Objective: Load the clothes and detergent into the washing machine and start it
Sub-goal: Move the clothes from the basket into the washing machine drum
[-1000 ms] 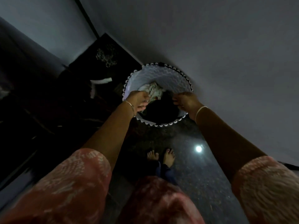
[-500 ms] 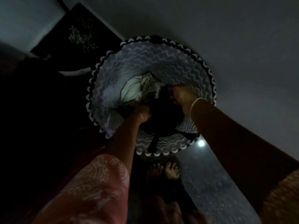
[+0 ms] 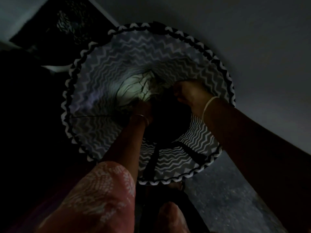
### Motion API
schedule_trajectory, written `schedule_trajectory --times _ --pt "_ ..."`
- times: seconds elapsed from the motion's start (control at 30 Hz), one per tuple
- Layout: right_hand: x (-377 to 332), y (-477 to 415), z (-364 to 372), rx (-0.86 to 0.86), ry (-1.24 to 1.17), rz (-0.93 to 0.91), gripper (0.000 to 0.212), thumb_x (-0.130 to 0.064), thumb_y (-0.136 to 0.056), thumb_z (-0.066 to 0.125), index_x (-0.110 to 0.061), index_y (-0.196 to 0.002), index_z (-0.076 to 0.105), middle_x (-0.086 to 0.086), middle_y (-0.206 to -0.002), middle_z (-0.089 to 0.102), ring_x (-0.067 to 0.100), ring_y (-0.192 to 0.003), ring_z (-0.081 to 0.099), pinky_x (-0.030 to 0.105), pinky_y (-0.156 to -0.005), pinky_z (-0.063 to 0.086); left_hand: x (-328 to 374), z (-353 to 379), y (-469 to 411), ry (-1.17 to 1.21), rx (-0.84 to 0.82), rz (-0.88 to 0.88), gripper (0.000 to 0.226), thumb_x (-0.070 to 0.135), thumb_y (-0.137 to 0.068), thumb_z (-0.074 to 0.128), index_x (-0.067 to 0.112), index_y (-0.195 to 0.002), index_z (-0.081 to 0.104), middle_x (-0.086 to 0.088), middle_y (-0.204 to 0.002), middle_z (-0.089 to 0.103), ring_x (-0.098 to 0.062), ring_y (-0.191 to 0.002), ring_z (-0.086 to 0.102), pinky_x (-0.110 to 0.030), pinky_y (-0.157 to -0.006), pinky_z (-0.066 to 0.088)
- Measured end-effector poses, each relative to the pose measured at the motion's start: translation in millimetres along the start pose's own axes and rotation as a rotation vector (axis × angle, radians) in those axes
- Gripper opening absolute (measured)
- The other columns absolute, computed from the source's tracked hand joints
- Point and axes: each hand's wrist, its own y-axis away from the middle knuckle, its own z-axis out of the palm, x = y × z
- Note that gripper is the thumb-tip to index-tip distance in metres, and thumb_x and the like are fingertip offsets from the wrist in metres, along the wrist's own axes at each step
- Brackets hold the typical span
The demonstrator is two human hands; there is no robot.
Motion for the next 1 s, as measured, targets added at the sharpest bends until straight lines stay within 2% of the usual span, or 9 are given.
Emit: schedule_trajectory --times 0.1,0.17,0.33,0.47,0.53,0.67,0.83,0.93,1.0 --pt "-6 13 3 0.018 -0.005 0.005 0.031 -0.012 -0.099 0.037 -0.006 -0.127 0.051 0.013 -0.085 0.053 0.014 -0.065 0.042 0.019 -0.051 0.040 6 -18 14 0.217 -0.047 0.025 0.072 0.031 -0.088 0.065 0.003 -0.146 0.032 -0.019 -0.150 0.036 -0.031 -0.140 0.032 -0.033 -0.114 0.023" --pt "-9 22 3 0.028 0.026 -0.025 0.033 -0.011 -0.099 0.038 -0.004 -0.128 0.051 0.006 -0.076 0.044 0.012 -0.061 0.040 0.019 -0.055 0.038 11 -32 30 0.407 0.001 -0.015 0.068 0.026 -0.077 0.077 0.002 -0.134 0.050 -0.016 -0.135 0.054 -0.027 -0.129 0.048 -0.025 -0.101 0.037" --pt "-26 71 1 0.042 0.052 -0.135 0.016 -0.002 -0.090 0.052 -0.012 -0.080 0.060 0.006 -0.076 0.056 0.014 -0.061 0.050 0.020 -0.052 0.042 17 -66 63 0.577 0.138 -0.037 0.046 0.026 -0.070 0.073 0.009 -0.112 0.068 -0.014 -0.116 0.068 -0.030 -0.114 0.060 -0.040 -0.101 0.046" --pt "-25 101 -3 0.107 0.173 -0.243 0.027 0.005 -0.081 0.053 -0.014 -0.063 0.050 0.003 -0.064 0.048 0.017 -0.058 0.047 0.024 -0.050 0.039 24 -96 98 0.693 0.252 0.065 0.048 0.030 -0.060 0.072 0.014 -0.105 0.071 -0.007 -0.106 0.072 -0.021 -0.105 0.064 -0.031 -0.097 0.048" --pt "-17 114 -3 0.212 0.296 -0.314 0.013 0.002 -0.078 0.057 -0.012 -0.077 0.058 0.011 -0.078 0.059 0.027 -0.073 0.058 0.034 -0.063 0.048 25 -108 121 0.683 0.282 0.056 0.025 0.030 -0.064 0.070 0.018 -0.086 0.075 -0.004 -0.092 0.074 -0.016 -0.092 0.066 -0.024 -0.083 0.050" --pt "-5 147 3 0.140 0.359 -0.396 0.046 0.002 -0.076 0.063 -0.005 -0.121 0.057 0.017 -0.118 0.063 0.032 -0.112 0.059 0.043 -0.100 0.047 27 -134 158 0.777 0.366 0.106 0.011 0.021 -0.072 0.067 0.018 -0.061 0.065 0.007 -0.058 0.062 -0.008 -0.058 0.060 -0.017 -0.052 0.041" --pt "-7 190 19 0.002 0.423 -0.415 0.106 -0.020 -0.048 0.080 -0.021 -0.144 0.036 0.015 -0.145 0.040 0.032 -0.134 0.040 0.048 -0.112 0.034 35 -179 212 0.874 0.415 0.229 0.016 0.019 -0.069 0.063 0.014 -0.054 0.061 -0.001 -0.058 0.062 -0.010 -0.056 0.058 -0.024 -0.057 0.043" --pt "-32 232 23 0.030 0.472 -0.406 0.111 -0.006 -0.058 0.086 -0.017 -0.149 0.024 0.017 -0.151 0.024 0.034 -0.140 0.027 0.044 -0.117 0.025 44 -206 245 0.951 0.425 0.267 0.017 0.019 -0.065 0.061 0.017 -0.048 0.059 0.003 -0.052 0.058 -0.010 -0.054 0.057 -0.026 -0.057 0.044" --pt "-46 249 25 0.069 0.480 -0.427 0.116 -0.014 -0.056 0.090 -0.021 -0.150 0.022 0.014 -0.152 0.022 0.034 -0.141 0.024 0.043 -0.118 0.022 51 -222 267 1.010 0.422 0.286 0.013 0.020 -0.062 0.061 0.017 -0.050 0.060 0.001 -0.055 0.060 -0.012 -0.056 0.058 -0.026 -0.056 0.045"
